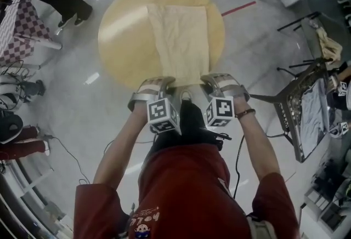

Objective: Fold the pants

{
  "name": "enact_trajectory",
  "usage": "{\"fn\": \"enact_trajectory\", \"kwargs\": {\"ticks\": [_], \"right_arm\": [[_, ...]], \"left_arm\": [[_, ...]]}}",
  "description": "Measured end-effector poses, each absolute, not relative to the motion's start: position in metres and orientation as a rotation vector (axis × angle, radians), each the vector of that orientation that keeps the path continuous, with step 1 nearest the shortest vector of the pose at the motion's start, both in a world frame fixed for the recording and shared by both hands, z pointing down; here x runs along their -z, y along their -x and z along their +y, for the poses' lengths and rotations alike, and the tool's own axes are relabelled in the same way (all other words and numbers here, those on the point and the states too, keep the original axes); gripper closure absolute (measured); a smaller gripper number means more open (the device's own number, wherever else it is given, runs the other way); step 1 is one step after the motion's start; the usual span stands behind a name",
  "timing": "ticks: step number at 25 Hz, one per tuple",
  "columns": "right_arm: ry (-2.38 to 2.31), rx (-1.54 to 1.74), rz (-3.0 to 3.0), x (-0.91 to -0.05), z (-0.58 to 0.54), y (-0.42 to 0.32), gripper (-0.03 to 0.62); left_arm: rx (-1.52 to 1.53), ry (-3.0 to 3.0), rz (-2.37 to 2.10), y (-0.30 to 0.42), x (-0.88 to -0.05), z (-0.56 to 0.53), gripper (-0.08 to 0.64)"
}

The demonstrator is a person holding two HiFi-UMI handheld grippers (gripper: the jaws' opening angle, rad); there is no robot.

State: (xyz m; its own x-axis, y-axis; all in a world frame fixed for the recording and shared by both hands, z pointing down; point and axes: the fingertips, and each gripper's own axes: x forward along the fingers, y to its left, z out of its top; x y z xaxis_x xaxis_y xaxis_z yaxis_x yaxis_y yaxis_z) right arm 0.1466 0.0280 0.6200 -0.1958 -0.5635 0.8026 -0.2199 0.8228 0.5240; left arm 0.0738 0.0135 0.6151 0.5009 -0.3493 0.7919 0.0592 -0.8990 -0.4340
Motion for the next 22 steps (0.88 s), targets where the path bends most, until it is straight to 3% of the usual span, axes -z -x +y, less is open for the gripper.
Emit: {"fn": "enact_trajectory", "kwargs": {"ticks": [22], "right_arm": [[-0.632,0.125,-1.910,-0.560,-0.125,-0.195,0.534]], "left_arm": [[1.442,2.331,0.339,-0.126,-0.549,-0.149,0.448]]}}
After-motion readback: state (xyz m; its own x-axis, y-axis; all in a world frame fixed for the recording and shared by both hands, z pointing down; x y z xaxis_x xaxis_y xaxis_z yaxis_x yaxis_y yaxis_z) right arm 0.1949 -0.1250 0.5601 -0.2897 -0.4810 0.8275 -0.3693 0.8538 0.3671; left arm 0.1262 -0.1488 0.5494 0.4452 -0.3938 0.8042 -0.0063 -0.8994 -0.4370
